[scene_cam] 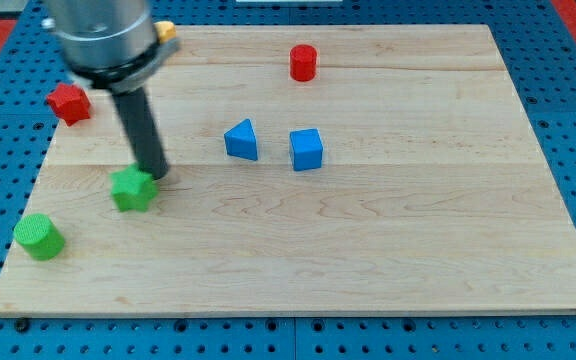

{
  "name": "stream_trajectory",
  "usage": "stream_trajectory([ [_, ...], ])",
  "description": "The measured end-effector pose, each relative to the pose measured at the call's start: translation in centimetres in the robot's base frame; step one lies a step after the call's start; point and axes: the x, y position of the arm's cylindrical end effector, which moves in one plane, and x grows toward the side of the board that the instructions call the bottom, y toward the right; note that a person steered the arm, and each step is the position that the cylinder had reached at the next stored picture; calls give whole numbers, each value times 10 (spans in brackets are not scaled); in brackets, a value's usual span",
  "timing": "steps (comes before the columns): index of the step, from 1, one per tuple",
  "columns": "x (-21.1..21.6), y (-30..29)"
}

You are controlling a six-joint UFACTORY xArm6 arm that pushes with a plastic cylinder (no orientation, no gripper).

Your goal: Push the blue triangle right a bit

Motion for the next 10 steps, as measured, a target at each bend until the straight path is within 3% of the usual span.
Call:
stream_trajectory([
  [1,29,-39],
  [2,31,-51],
  [10,-52,-50],
])
